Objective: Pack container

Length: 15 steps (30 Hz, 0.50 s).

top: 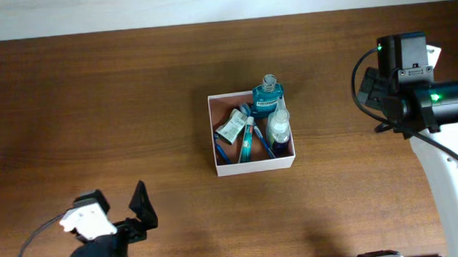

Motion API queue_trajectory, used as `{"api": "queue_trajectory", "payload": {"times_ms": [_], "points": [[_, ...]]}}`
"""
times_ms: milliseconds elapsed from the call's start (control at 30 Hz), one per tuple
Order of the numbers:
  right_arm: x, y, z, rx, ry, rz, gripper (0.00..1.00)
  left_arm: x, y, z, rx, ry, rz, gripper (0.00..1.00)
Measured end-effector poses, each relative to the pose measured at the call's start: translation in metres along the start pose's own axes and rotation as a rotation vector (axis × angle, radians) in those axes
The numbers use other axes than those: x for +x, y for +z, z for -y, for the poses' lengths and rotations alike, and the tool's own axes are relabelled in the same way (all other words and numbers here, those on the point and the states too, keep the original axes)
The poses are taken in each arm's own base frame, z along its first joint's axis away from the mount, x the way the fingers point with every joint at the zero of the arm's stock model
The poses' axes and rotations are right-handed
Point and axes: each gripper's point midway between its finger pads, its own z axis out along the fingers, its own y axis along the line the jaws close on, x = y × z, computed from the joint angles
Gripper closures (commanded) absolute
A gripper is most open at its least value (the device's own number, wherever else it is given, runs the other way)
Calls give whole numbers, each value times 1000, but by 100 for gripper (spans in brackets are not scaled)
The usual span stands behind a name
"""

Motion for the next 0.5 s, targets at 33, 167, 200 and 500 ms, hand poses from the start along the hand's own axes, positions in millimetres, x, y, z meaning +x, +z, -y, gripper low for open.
{"api": "queue_trajectory", "payload": {"times_ms": [33, 167, 200, 500], "points": [[0, 0, 0, 0, 0, 0, 1, 3, 3, -1, -3, 0, -2, 1], [0, 0, 0, 0, -1, 0, 1, 1, 11, -4, -24, -14, 39, 1], [0, 0, 0, 0, 0, 0, 1, -3, 11, -6, -36, -17, 55, 1], [0, 0, 0, 0, -1, 0, 1, 0, 10, -18, -98, -19, 52, 1]]}}
